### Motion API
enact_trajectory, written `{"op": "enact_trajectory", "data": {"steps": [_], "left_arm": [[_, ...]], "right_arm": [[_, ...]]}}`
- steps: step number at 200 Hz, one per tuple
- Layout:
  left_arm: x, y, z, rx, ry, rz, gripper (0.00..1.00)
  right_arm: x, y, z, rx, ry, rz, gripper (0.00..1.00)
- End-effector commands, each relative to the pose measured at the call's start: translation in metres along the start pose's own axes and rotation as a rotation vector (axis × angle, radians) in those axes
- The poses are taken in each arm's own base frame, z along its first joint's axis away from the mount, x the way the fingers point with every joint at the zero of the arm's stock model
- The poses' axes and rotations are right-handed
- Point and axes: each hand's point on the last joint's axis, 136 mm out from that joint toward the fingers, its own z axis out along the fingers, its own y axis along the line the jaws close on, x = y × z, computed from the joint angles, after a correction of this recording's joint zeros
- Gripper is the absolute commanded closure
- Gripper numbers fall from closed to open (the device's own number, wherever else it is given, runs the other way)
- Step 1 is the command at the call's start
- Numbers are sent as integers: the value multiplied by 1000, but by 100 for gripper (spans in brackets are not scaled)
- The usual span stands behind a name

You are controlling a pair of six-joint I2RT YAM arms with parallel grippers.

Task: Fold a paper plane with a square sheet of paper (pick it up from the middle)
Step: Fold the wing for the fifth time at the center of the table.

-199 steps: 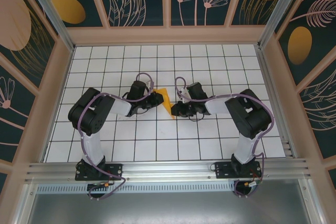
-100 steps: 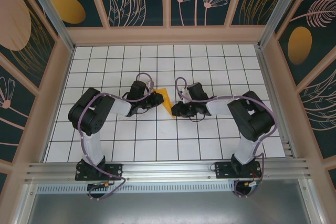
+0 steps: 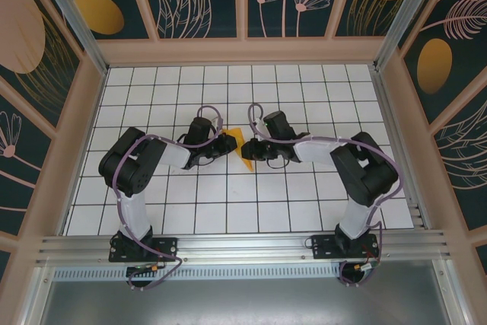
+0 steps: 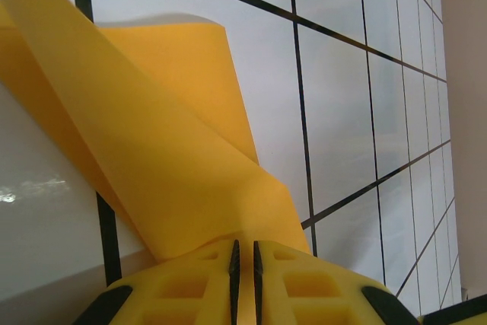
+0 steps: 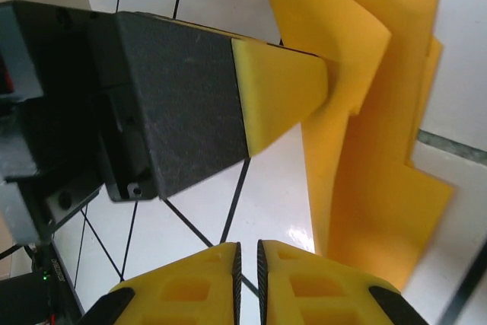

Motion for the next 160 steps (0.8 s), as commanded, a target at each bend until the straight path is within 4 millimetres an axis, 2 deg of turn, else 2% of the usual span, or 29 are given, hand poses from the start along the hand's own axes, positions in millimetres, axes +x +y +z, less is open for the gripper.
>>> {"op": "enact_trajectory", "data": {"steps": [1,47,126,160], "left_arm": [[6,6,2,-27,14,-17,82],[5,5,1,-24,12,-15,82],[4,8,2,-43,11,-20,82],[3,8,3,-45,12,-20,82]], "right_arm": [[6,-4,10,6,52,0,84],[18,-23,15,56,79,40,85],[26,-45,16,115,88,85,86],[28,-45,17,108,92,88,86]]}}
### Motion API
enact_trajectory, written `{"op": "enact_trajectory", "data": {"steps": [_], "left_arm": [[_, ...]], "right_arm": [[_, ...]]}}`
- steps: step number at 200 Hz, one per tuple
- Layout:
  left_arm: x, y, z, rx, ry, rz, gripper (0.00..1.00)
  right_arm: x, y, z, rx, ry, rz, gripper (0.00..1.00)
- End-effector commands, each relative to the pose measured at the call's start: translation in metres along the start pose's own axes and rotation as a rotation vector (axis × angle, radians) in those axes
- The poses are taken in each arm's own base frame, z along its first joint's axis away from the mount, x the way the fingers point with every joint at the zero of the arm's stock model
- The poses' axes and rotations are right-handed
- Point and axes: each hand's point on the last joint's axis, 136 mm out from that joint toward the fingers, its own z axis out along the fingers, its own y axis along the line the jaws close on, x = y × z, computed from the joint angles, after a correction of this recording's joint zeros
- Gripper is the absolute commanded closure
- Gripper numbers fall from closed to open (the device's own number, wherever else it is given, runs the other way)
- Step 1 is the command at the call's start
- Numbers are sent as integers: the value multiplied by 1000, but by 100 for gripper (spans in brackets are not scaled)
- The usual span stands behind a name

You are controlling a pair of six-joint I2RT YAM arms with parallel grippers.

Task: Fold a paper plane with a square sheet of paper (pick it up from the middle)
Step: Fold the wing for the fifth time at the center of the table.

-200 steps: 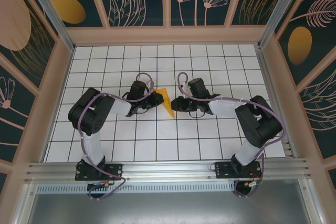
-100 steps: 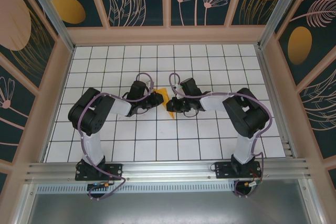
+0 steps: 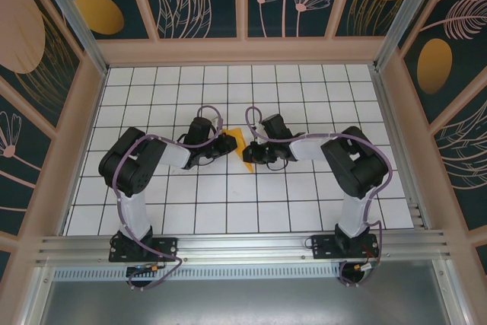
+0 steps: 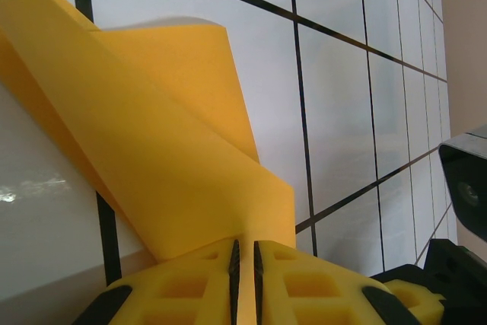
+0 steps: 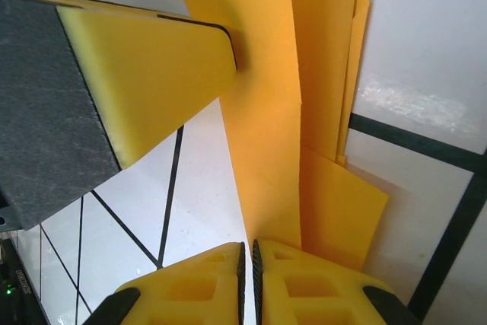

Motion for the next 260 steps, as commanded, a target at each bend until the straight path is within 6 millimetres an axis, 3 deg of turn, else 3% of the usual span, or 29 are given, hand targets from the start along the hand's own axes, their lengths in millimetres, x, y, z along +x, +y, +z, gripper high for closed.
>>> {"op": "enact_trajectory", "data": {"steps": [1,63,105,129,200,238,260], "left_arm": [[3,7,3,-43,11,-18,82],[4,13,5,-68,17,-29,82],[5,17,5,-83,18,-34,82],[6,19,5,-88,19,-37,82],[7,21,6,-97,22,-42,82],[7,25,7,-115,26,-50,83],[7,34,8,-168,30,-67,85]], "right_arm": [[15,-18,3,45,41,34,86],[25,-37,8,120,76,67,87],[15,-4,-8,36,38,8,87],[22,0,-11,20,53,1,87],[55,-32,0,97,129,60,87],[32,-5,-13,44,66,6,88],[30,3,-19,26,53,-9,87]]}}
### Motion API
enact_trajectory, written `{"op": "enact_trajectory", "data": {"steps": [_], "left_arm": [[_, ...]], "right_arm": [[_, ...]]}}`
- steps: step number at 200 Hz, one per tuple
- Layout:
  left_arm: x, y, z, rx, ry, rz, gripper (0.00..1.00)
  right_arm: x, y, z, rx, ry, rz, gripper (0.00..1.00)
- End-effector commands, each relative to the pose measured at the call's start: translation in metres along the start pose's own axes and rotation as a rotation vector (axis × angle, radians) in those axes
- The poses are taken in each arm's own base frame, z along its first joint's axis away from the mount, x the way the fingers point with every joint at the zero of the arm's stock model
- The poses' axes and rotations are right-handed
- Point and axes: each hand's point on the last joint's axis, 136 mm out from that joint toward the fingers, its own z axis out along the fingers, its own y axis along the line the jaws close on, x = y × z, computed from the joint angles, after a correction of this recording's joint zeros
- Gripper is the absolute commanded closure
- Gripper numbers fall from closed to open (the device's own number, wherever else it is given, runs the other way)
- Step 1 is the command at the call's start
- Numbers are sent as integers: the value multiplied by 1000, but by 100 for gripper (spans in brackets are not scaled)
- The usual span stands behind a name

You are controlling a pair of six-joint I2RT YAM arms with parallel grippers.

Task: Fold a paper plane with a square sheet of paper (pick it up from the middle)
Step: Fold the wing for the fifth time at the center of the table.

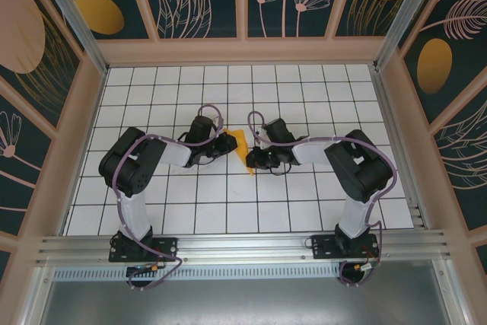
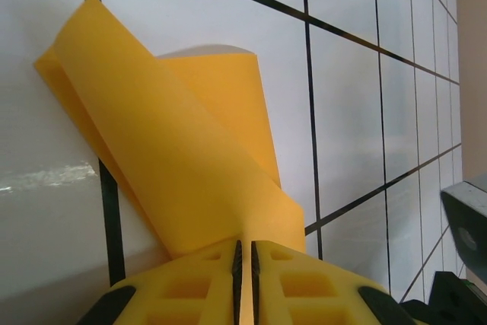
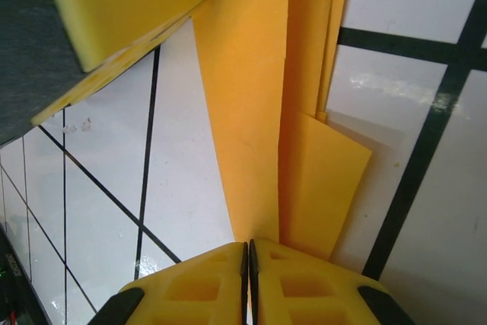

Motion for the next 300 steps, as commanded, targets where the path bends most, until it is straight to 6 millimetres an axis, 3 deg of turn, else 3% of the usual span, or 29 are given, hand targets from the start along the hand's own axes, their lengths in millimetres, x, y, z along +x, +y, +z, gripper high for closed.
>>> {"op": "enact_trajectory", "data": {"steps": [1,65,111,163,190,210,235,266,300], "left_arm": [[8,31,7,-132,21,-49,85],[13,62,6,-295,39,-82,88],[15,69,10,-324,53,-94,88],[12,71,16,-339,62,-72,88],[3,54,16,-295,55,-33,87],[-14,15,10,-173,18,24,84],[-32,-35,-13,-16,-61,94,80],[-15,-47,-31,71,-58,97,80],[12,-48,-29,124,-6,98,82]], "right_arm": [[9,7,-11,2,21,-24,87],[27,0,-3,13,68,-8,87],[36,-20,2,86,85,26,88],[35,-27,6,102,84,48,88],[34,-32,6,112,80,62,89],[32,-33,4,113,70,69,89],[31,-34,2,110,62,81,89],[27,-34,1,96,51,91,89],[25,-34,0,82,46,100,89]]}}
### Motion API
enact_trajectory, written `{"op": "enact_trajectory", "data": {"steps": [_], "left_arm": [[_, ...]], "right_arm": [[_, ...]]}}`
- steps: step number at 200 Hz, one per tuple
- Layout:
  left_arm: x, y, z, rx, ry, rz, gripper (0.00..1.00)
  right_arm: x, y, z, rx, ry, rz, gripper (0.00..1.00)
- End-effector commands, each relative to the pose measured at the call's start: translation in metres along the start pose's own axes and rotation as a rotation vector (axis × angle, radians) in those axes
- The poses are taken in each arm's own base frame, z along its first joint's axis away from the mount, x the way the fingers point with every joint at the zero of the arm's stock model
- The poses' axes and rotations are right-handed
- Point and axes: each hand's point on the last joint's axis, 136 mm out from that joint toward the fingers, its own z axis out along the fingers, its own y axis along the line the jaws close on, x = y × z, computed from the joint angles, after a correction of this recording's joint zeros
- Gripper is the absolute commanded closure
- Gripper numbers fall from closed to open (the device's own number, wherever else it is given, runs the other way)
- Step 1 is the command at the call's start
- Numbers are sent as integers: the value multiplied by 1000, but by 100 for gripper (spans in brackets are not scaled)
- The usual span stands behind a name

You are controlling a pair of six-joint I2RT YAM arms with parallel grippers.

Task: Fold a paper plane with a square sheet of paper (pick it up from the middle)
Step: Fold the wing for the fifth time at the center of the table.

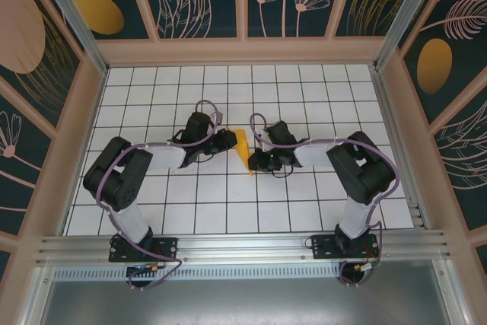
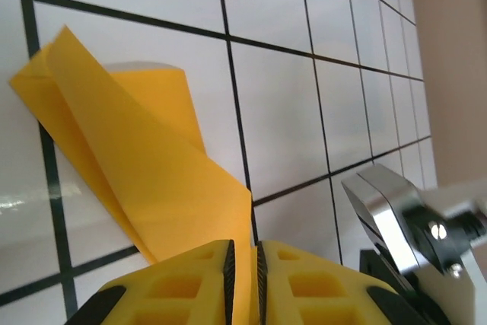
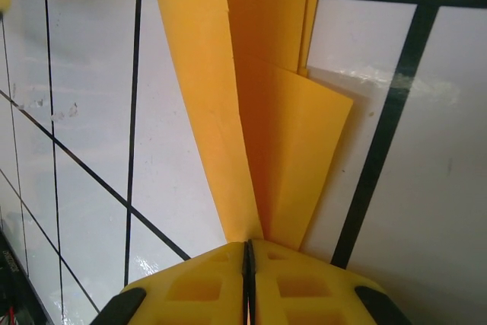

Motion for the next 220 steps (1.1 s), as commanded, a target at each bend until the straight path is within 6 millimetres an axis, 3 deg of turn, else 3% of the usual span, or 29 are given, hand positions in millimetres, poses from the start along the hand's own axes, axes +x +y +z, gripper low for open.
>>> {"op": "enact_trajectory", "data": {"steps": [1,58,86,143,192,220], "left_arm": [[14,-13,2,79,23,24,82],[32,-10,22,101,96,16,87],[39,2,29,73,115,-4,89],[35,17,42,5,118,-37,90],[44,47,44,-142,142,-69,91],[47,57,44,-183,149,-75,91]], "right_arm": [[15,-26,4,64,40,69,89],[13,-26,3,45,37,81,89],[11,-26,4,37,35,84,89],[9,-21,2,21,38,70,89],[-16,12,-21,-37,-50,-10,89],[-14,28,-23,-74,-47,-44,88]]}}
